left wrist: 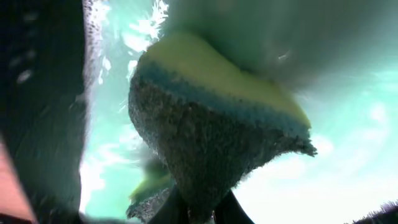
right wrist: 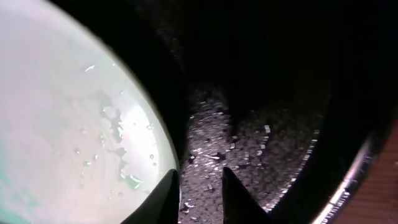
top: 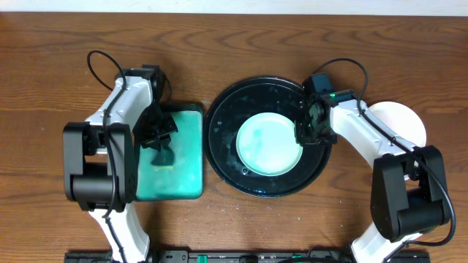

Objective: Clean dirty plates on tray and stack at the side
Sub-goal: 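Grasp the green sponge in the water tray with the left gripper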

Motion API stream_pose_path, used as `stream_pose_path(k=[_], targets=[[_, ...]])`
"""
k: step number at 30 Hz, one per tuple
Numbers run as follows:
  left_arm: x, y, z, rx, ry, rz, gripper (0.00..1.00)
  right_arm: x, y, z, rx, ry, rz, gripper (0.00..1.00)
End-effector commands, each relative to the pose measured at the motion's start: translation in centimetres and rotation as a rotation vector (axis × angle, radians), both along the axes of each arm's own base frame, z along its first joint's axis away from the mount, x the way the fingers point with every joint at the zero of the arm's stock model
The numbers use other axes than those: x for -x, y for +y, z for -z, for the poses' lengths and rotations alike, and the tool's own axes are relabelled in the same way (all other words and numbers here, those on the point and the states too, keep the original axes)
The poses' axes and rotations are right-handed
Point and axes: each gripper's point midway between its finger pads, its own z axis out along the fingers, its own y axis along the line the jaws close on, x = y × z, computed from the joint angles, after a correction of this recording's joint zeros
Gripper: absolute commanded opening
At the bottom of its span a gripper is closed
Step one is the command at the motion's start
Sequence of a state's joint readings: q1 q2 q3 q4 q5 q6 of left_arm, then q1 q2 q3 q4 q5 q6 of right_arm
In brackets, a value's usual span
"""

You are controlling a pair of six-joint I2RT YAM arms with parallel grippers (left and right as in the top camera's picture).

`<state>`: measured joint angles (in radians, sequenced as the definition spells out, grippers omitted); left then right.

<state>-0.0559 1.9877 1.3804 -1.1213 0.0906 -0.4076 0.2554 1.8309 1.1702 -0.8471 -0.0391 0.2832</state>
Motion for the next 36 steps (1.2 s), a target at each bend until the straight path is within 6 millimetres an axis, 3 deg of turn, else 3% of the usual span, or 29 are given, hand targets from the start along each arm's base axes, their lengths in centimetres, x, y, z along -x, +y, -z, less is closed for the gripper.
stream_pose_path(k=[1,4,7,10,17,21,25,29,31,34,36], targets=[[-2.3,-0.4,-5.3,0.031,-0.191,0.044,0.07,-0.8,-1.5,-0.7,0.037,-0.038,0.054,0.21],[-3.1,-0.5,-7.9,0.035,-0.299,0.046,0.07,-0.8,-0.6,-0.7,-0.009,-0.038,-0.031,0.21],[-3.7,-0.4,-8.6,0.029,-0.35,0.047,0.07,-0.8,1.3,-0.9,-0.094,-0.048,-0.124,0.21],[-3.7,-0.4,-6.9,0.026,-0.343,0.047,0.07,-0.8,2.2,-1.0,-0.123,-0.054,-0.153,0.21],[-0.9,-0.4,1.0,0.031,-0.198,0.024,0.07,-0.6,2.1,-0.9,-0.116,-0.045,-0.146,0.23],[-0.6,-0.7,1.8,0.045,-0.169,0.018,0.07,-0.7,1.7,-0.8,-0.09,-0.047,-0.124,0.24],[-1.4,-0.7,-0.3,0.047,-0.19,0.019,0.07,-1.1,-0.5,-0.5,0.032,-0.06,-0.038,0.25],[-2.8,-0.9,-4.3,0.05,-0.244,0.023,0.07,-0.8,0.1,-0.3,-0.005,-0.047,-0.058,0.14],[-3.4,-1.3,-6.7,0.054,-0.276,0.034,0.08,-0.8,0.2,-0.1,-0.01,-0.047,-0.058,0.13],[-4.0,-2.9,-9.9,0.072,-0.334,0.076,0.07,-0.7,0.0,0.4,-0.012,-0.053,-0.054,0.14],[-4.3,-5.5,-11.6,0.13,-0.385,0.122,0.07,-0.6,0.0,1.0,-0.025,-0.057,-0.048,0.15]])
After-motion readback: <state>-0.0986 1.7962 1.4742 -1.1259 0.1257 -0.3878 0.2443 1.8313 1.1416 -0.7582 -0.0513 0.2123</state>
